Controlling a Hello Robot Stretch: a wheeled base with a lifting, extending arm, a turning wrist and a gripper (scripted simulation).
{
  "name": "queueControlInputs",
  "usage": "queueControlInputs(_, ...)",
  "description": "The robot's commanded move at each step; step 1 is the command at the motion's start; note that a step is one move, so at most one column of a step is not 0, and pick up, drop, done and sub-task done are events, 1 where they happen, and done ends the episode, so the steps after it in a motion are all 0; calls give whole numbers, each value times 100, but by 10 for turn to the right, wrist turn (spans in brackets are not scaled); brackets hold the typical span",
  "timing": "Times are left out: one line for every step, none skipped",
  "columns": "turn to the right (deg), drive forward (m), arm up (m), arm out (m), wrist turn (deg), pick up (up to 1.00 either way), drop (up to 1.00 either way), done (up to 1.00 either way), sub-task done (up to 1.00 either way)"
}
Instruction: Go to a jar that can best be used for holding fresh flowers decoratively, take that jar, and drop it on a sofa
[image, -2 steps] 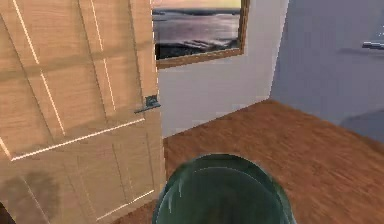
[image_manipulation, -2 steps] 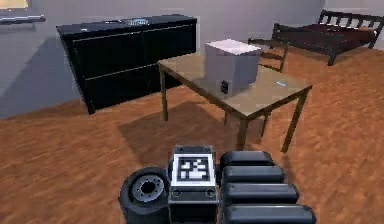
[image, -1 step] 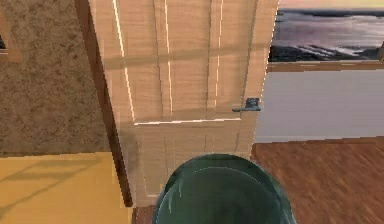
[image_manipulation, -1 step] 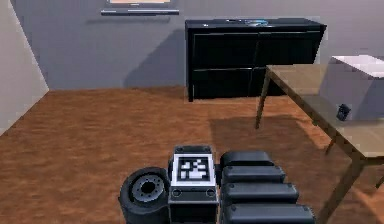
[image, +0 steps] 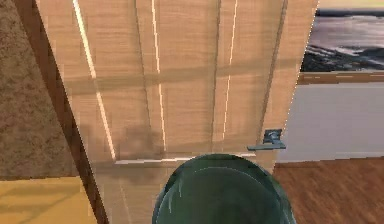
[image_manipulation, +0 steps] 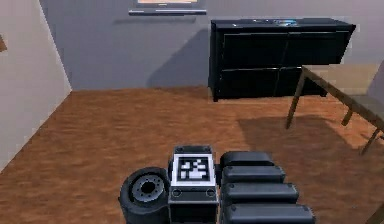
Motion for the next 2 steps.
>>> queueControlInputs(-450,0,0,0,0,0,0,0,0)
queueControlInputs(-270,0,0,0,0,0,0,0,0)
